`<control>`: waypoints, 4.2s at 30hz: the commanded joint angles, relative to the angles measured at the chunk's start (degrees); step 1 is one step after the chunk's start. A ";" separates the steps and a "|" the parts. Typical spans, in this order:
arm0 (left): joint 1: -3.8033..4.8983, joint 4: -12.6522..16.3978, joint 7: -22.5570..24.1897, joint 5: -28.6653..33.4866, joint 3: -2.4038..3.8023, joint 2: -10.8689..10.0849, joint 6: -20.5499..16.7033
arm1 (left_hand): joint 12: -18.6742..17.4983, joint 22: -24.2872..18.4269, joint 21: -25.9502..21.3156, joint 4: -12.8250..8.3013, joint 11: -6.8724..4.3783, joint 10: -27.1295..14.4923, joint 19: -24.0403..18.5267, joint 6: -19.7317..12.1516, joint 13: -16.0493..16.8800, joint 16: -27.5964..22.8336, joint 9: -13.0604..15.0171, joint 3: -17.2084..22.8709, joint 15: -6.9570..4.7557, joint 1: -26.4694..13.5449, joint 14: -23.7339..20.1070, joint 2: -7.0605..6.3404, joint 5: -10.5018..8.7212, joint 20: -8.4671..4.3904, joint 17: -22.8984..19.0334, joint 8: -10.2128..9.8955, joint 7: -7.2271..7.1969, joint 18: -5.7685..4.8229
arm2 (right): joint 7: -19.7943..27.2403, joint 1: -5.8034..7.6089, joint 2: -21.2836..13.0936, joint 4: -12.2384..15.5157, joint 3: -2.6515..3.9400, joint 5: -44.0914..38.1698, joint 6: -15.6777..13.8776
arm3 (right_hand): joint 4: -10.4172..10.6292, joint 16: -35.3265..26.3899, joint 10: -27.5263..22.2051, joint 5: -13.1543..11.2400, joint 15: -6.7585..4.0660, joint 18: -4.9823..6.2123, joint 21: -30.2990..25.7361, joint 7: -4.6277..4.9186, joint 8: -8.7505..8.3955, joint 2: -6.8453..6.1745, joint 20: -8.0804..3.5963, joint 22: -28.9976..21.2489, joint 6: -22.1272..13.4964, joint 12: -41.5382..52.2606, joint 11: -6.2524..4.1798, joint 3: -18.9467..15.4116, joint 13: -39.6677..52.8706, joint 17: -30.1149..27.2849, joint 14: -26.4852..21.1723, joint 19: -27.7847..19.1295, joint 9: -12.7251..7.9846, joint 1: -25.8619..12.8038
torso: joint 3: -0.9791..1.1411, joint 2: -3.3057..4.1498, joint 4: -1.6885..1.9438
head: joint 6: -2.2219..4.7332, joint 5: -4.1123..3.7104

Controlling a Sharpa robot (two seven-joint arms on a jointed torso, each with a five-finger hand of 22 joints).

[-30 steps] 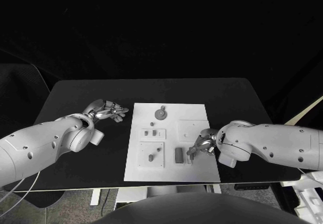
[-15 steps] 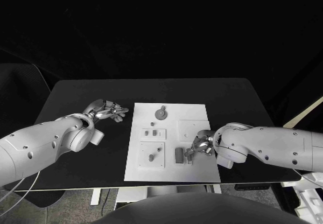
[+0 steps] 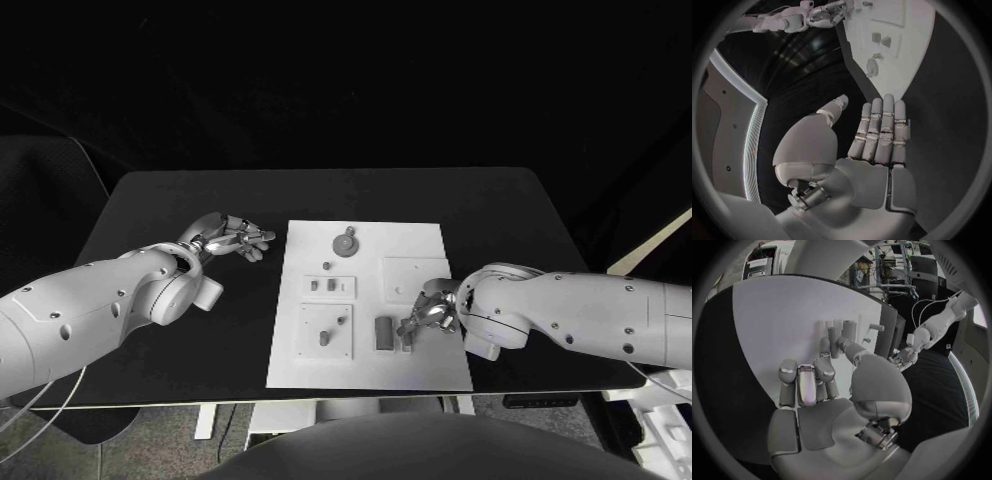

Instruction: Assemble the parts on the task board

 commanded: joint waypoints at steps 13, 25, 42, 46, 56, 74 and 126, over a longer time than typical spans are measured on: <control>0.07 0.12 0.28 -0.06 0.03 0.02 0.67 | -0.26 0.05 -0.30 -0.07 -0.19 -0.10 -0.29 0.07 0.09 -0.19 0.01 -0.41 -0.04 -0.68 -0.30 -0.02 0.12 -0.02 -0.09 -0.10 0.09 0.53 | -0.55 -0.72 0.27 -0.15 -0.03 -0.48 3.92 | -0.26 1.85 0.08 0.26 -0.56 0.98 7.11 0.45 0.34 -0.02 0.01 0.07 0.11 0.19 -0.12 0.87 0.03 0.30 1.00 0.18 0.11 -0.53 | -0.06 -0.02 0.01 | 0.01 -0.01; 0.07 0.08 0.25 -0.07 0.03 0.03 0.63 | -0.26 0.05 -0.30 -0.07 -0.19 -0.10 -0.29 0.07 0.09 -0.19 0.01 -0.41 -0.04 -0.68 -0.30 -0.02 0.12 -0.02 -0.09 -0.10 0.09 0.53 | -0.08 -0.79 0.52 -0.15 -0.03 -0.06 3.72 | -0.14 1.86 0.05 0.26 -0.55 0.97 7.09 0.45 0.30 -0.07 0.03 0.07 0.09 0.18 -0.10 0.82 0.03 0.35 1.04 0.19 0.12 -0.85 | -0.03 0.00 0.03 | 0.01 0.02; 0.07 0.05 0.20 -0.06 0.03 0.10 0.65 | -0.26 0.05 -0.30 -0.07 -0.19 -0.10 -0.29 0.07 0.09 -0.19 0.01 -0.41 -0.04 -0.68 -0.30 -0.02 0.12 -0.02 -0.09 -0.10 0.09 0.53 | 0.16 -0.79 0.97 -1.48 -0.03 0.35 1.71 | 0.62 1.51 -0.32 0.21 -0.44 0.91 6.90 0.69 -0.43 -1.02 0.13 0.04 -0.96 0.02 0.05 0.16 0.00 -0.20 0.49 0.21 -0.02 -3.52 | -0.03 0.00 0.02 | 0.01 -0.01; 0.07 0.05 0.17 -0.06 0.03 0.13 0.67 | -0.26 0.05 -0.30 -0.07 -0.19 -0.10 -0.29 0.07 0.09 -0.19 0.01 -0.41 -0.04 -0.68 -0.30 -0.02 0.12 -0.02 -0.09 -0.10 0.09 0.53 | 0.30 -0.79 1.07 -1.59 -0.03 0.64 1.52 | 0.85 1.24 -0.47 0.21 -0.41 0.91 6.83 0.78 -0.67 -1.38 0.15 0.02 -1.29 -0.03 0.09 -0.09 0.00 -0.84 -0.09 0.20 -0.07 -4.44 | -0.03 0.00 0.00 | 0.01 0.00; 0.07 0.00 0.14 -0.06 0.03 0.18 0.67 | -0.26 0.05 -0.30 -0.07 -0.19 -0.10 -0.29 0.07 0.09 -0.19 0.01 -0.41 -0.04 -0.68 -0.30 -0.02 0.12 -0.02 -0.09 -0.10 0.09 0.53 | 0.66 -0.79 1.02 -1.64 -0.03 0.79 1.43 | 1.57 0.66 -0.89 0.21 -0.33 0.90 6.61 0.93 -1.17 -1.79 0.18 -0.07 -1.95 -0.18 0.20 -0.63 -0.03 -1.99 -1.23 0.11 -0.15 -6.86 | -0.02 -0.01 -0.01 | 0.01 -0.04; 0.07 -0.01 -0.18 -0.11 0.02 0.18 0.64 | -0.26 0.05 -0.30 -0.07 -0.19 -0.10 -0.29 0.07 0.09 -0.19 0.01 -0.41 -0.04 -0.68 -0.30 -0.02 0.12 -0.02 -0.09 -0.10 0.09 0.53 | 1.19 -0.79 -0.14 -1.27 -0.02 1.00 0.70 | 1.91 0.13 -1.46 0.20 -0.25 0.90 6.36 1.06 -1.74 -3.04 0.20 -0.18 -2.70 -0.29 0.33 -1.76 0.00 -2.88 -2.33 -0.19 -0.21 -10.06 | -0.01 -0.02 -0.01 | 0.01 -0.03; 2.88 -9.62 3.62 15.25 0.11 4.87 0.07 | -0.26 0.05 -0.30 -0.07 -0.19 -0.10 -0.29 0.07 0.09 -0.19 0.01 -0.41 -0.04 -0.68 -0.30 -0.02 0.12 -0.02 -0.09 -0.10 0.09 0.53 | 47.48 4.13 14.96 -38.60 6.43 25.55 -0.39 | -0.09 -47.05 -16.43 0.24 11.60 -9.03 -17.79 1.51 -4.17 0.02 5.48 -16.74 -13.04 -42.49 9.73 -0.51 -29.29 -31.23 -28.59 -27.35 2.26 -10.01 | 0.07 -0.29 -0.11 | 8.78 0.85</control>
